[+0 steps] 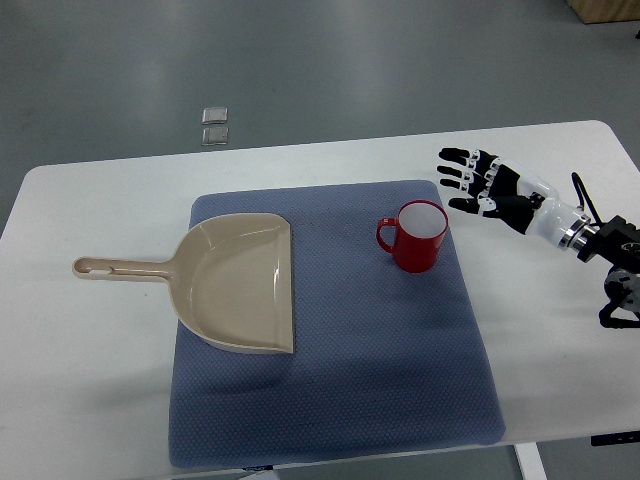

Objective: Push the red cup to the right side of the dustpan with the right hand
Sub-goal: 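Move the right hand down to the red mug's side farthest from the dustpan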

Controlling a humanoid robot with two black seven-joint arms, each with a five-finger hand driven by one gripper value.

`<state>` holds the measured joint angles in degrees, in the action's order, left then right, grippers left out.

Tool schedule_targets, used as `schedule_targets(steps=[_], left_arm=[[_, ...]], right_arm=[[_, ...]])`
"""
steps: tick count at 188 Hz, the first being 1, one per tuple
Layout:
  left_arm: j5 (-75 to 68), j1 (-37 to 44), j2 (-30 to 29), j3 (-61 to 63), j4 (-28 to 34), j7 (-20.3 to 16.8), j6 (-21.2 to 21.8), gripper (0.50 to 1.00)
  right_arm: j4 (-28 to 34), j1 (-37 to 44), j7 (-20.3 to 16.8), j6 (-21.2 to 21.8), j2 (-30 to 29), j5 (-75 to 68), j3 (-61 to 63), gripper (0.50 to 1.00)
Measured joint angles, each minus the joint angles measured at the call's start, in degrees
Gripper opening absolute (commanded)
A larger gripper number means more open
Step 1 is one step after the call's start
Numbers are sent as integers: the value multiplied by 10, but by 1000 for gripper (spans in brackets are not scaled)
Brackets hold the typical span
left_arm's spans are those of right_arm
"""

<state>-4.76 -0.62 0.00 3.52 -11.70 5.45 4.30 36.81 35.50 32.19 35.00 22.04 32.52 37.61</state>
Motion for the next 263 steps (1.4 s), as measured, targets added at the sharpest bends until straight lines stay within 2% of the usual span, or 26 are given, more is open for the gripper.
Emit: schedule_targets(steps=[48, 173, 263], left_arm=[[0, 0, 0, 0, 0, 0, 0, 1000], [0, 0, 0, 0, 0, 0, 0, 1000], [0, 0, 0, 0, 0, 0, 0, 1000]], right_arm=[[-5, -21, 27, 0, -15, 5, 0, 934], [-23, -50, 28, -41, -71, 10, 0, 934], [-34, -52, 28, -53, -93, 11, -9, 934]])
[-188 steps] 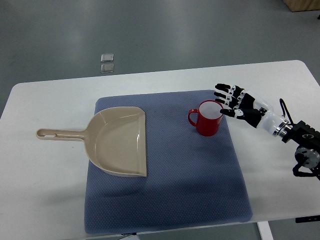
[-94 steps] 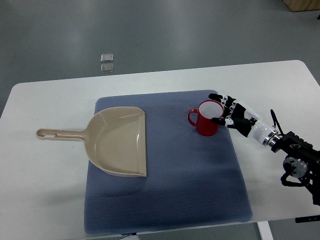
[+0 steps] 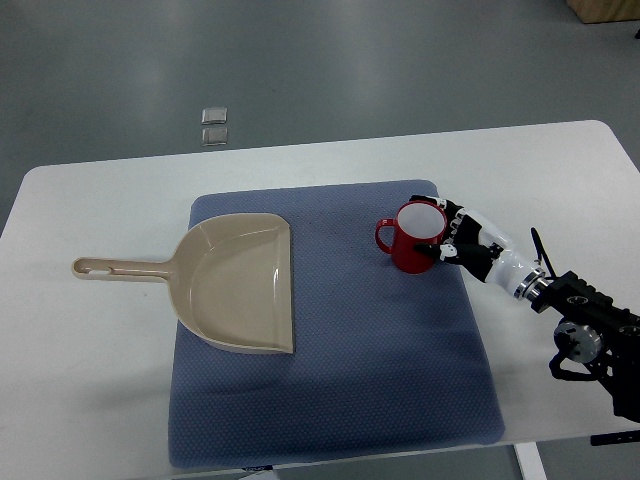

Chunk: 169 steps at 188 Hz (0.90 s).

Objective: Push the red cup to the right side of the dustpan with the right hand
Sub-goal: 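Move the right hand down to the red mug's side farthest from the dustpan, then push the red mug with the right hand toward the dustpan's edge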

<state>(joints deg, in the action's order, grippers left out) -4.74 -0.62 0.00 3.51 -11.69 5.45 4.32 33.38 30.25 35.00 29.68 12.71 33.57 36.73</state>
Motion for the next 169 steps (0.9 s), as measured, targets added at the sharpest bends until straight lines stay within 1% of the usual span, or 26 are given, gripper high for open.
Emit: schedule_targets(steps=[21, 60, 97, 123, 169], left_arm=[[0, 0, 0, 0, 0, 0, 0, 1000], [0, 0, 0, -2, 0, 0, 0, 1000], [0, 0, 0, -2, 0, 0, 0, 1000], [0, 0, 0, -2, 0, 0, 0, 1000], [0, 0, 0, -1, 0, 0, 0, 1000]], right_arm=[[-1, 1, 0, -20, -5, 0, -19, 934], [-6, 3, 0, -43, -27, 0, -29, 934], [-23, 8, 0, -53, -47, 0, -29, 932], [-24, 11, 0, -61, -57, 0, -29, 932], [-22, 29, 0, -62, -76, 0, -29, 932]])
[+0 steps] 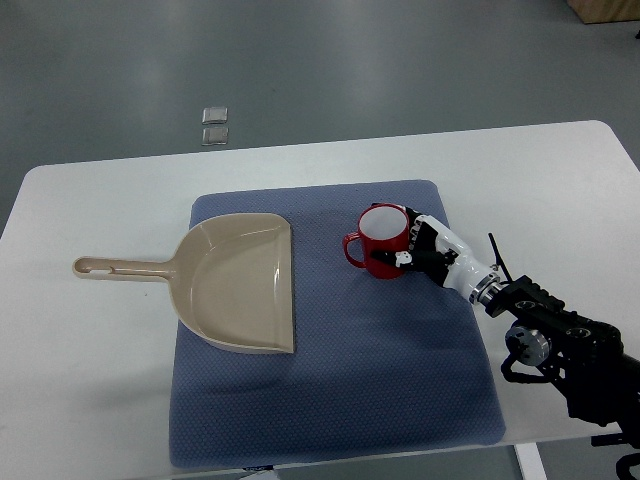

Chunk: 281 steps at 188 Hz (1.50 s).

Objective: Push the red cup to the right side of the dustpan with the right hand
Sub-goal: 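Push the red mug with the right hand toward the dustpan's edge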

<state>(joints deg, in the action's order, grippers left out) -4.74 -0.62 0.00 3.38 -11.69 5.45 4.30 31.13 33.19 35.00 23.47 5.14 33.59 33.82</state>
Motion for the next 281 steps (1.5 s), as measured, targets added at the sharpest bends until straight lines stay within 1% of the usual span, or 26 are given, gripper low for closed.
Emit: schedule_targets(steps=[35, 113, 157, 281], left_arm=[[0, 0, 0, 0, 0, 0, 0, 1000], [0, 0, 0, 0, 0, 0, 0, 1000], [0, 0, 0, 0, 0, 0, 0, 1000], [0, 0, 0, 0, 0, 0, 0, 1000]], right_arm=[[1, 7, 0, -1, -15, 1, -15, 932], [1, 6, 0, -18, -47, 22, -25, 932], [3, 8, 0, -25, -51, 23, -32, 932], [4, 20, 0, -26, -51, 23, -42, 932]])
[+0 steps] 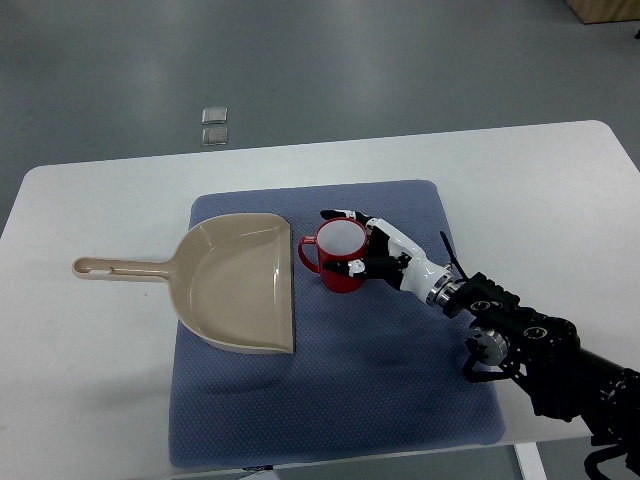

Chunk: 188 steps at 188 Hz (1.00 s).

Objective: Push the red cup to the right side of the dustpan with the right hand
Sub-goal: 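Push the red mug with the right hand toward the dustpan's edge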

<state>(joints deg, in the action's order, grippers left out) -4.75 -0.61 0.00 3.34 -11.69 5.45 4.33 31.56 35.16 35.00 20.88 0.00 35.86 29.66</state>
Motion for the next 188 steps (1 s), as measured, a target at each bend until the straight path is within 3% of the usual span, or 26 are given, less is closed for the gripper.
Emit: schedule_targets(steps=[188], left_arm=[[0, 0, 0, 0, 0, 0, 0, 1000]], right_arm=[[25, 3, 0, -25, 0, -1, -20, 932]])
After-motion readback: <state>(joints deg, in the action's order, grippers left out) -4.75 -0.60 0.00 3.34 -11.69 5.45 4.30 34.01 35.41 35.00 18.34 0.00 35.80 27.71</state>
